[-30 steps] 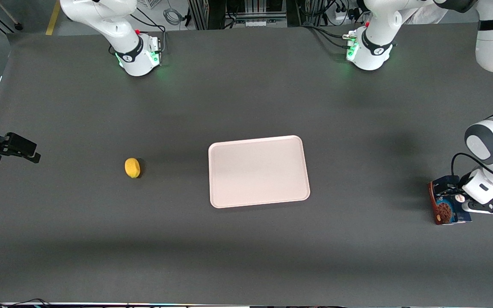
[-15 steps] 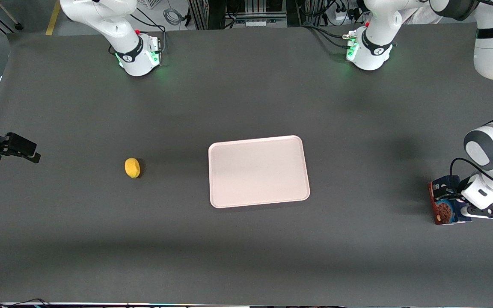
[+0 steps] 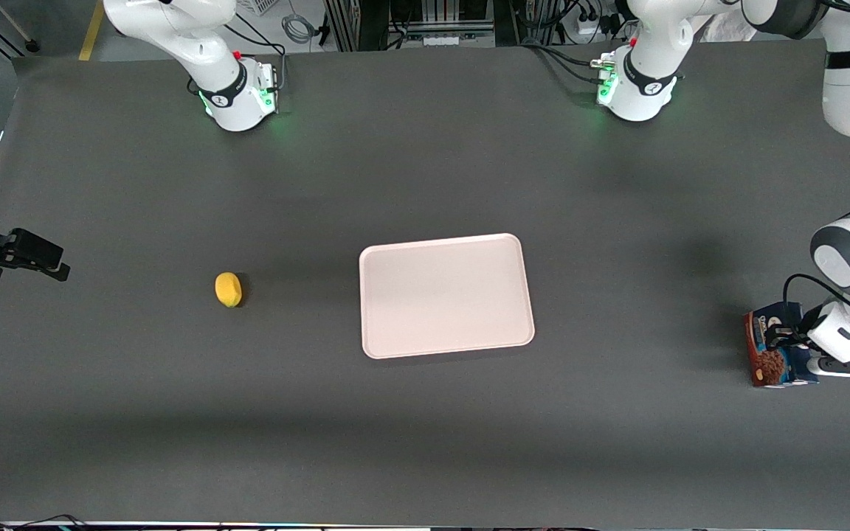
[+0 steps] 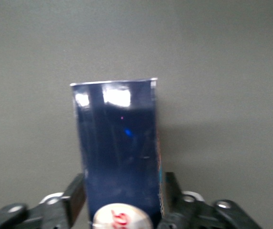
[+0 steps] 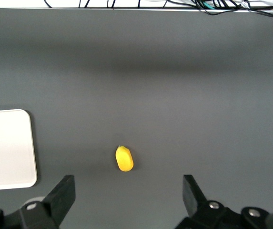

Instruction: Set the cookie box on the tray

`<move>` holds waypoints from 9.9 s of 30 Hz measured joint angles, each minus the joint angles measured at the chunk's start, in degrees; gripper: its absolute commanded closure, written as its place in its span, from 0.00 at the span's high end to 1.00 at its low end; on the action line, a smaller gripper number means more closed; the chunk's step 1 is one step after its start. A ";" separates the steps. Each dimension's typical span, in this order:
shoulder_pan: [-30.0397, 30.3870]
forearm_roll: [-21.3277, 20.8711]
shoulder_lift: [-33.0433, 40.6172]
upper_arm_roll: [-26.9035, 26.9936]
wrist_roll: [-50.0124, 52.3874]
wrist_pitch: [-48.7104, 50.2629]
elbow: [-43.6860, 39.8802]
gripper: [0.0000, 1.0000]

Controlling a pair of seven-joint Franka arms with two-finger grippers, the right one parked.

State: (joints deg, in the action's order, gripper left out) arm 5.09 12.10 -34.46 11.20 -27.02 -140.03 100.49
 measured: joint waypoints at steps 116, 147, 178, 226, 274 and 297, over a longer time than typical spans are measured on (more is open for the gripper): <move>-7.12 -44.42 1.43 -56.83 91.39 23.39 -9.17 0.11; -6.22 -47.49 -2.10 -54.95 91.82 15.79 0.77 0.12; -6.17 -49.78 -3.41 -53.60 93.79 12.01 3.21 1.00; -3.84 -19.42 27.16 -43.47 58.11 35.44 -3.83 1.00; -3.28 -14.58 37.77 -12.97 25.73 45.89 -3.47 1.00; -3.44 -14.58 37.99 -12.96 26.63 45.88 -3.80 1.00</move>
State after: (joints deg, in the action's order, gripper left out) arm 1.64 -2.48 3.53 -1.76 -0.40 -94.15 96.68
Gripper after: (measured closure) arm 0.000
